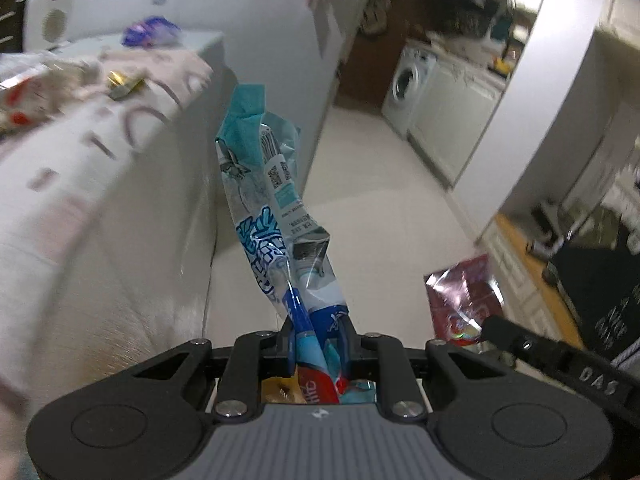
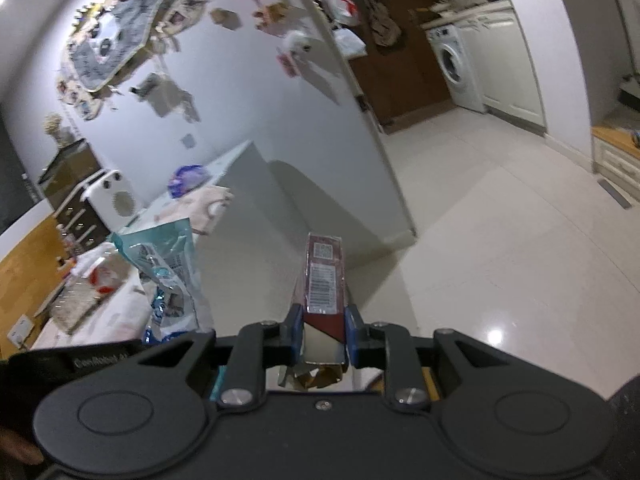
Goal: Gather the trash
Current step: 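Carry the blue wrapper and red box over the yellow bin with both tools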
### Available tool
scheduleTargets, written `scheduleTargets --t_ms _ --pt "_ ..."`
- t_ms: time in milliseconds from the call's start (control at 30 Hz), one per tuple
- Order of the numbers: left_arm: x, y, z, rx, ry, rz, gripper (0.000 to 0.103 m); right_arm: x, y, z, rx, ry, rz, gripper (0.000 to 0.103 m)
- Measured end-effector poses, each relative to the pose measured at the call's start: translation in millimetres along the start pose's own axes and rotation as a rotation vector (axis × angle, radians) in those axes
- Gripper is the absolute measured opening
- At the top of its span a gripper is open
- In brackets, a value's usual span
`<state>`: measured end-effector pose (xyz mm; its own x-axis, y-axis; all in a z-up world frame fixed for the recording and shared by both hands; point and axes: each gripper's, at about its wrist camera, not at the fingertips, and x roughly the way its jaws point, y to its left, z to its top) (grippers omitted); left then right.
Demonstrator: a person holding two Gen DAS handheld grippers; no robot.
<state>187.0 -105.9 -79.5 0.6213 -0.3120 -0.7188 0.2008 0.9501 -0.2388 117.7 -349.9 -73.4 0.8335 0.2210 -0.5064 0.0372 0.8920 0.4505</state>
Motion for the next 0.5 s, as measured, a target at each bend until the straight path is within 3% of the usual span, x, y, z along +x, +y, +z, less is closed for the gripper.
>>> scheduleTargets --t_ms 300,500 --pt "121 -17 -12 0.092 0.186 0.063 0.021 48 -59 -17 0.079 0.102 -0.09 0.022" --pt "206 -9 -34 0.149 0.355 0.081 0.021 95 -94 -32 0.112 0.183 -0.151 0.022"
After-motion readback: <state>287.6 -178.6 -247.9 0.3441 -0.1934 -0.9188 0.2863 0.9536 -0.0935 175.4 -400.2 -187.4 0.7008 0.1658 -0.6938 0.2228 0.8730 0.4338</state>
